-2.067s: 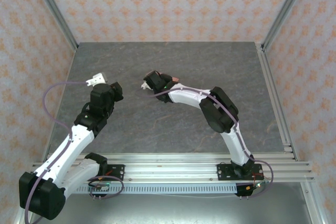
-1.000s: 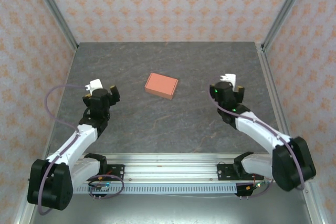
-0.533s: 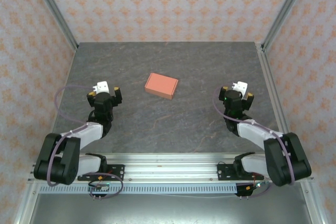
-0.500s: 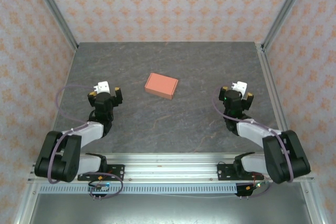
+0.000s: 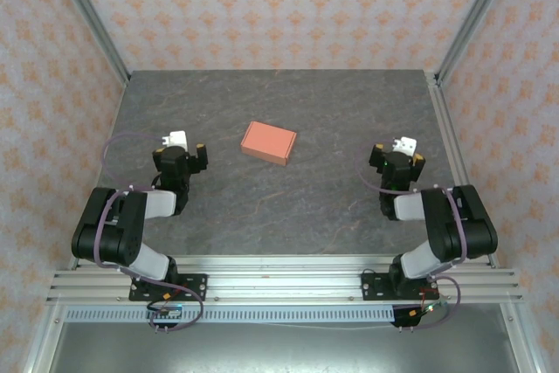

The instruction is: Fold the paper box

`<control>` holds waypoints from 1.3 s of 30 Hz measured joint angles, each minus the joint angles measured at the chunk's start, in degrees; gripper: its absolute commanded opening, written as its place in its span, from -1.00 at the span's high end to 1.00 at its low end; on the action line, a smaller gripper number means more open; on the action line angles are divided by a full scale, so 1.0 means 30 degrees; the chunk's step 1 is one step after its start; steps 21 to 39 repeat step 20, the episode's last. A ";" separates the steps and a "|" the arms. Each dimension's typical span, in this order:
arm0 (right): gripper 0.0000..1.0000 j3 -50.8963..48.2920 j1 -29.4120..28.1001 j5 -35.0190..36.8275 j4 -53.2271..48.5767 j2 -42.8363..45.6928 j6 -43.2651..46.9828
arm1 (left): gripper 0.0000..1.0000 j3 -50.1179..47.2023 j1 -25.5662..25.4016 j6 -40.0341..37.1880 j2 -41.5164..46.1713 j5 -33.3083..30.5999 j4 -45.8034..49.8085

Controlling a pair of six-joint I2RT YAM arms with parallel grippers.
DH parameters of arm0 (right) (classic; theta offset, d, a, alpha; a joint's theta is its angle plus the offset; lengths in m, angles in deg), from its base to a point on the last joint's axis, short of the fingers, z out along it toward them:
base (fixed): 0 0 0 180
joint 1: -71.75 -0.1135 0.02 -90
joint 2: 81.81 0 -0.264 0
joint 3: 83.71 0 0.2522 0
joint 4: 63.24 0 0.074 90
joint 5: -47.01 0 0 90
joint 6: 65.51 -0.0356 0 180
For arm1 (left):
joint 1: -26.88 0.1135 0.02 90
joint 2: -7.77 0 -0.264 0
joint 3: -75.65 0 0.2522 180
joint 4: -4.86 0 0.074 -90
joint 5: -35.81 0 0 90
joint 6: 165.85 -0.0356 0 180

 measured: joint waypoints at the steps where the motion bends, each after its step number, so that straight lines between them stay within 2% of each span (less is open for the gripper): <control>1: -0.99 0.0182 0.0262 -0.0641 -0.0350 -0.0073 -0.0138 | -1.00 0.0000 0.0000 0.0000 0.0000 0.0051 0.0000; 5: -0.98 0.0721 0.0984 -0.2047 -0.0590 -0.0095 -0.0474 | -1.00 0.0000 0.0000 0.0000 0.0000 0.0117 0.0000; 12: -0.98 0.0765 0.1042 -0.2922 -0.0801 -0.0095 -0.0692 | -1.00 0.0000 0.0000 -0.0007 0.0000 0.0117 0.0000; 39: -0.98 0.0765 0.1042 -0.3060 -0.0823 -0.0095 -0.0714 | -1.00 0.0000 0.0000 -0.0044 0.0000 0.0117 0.0000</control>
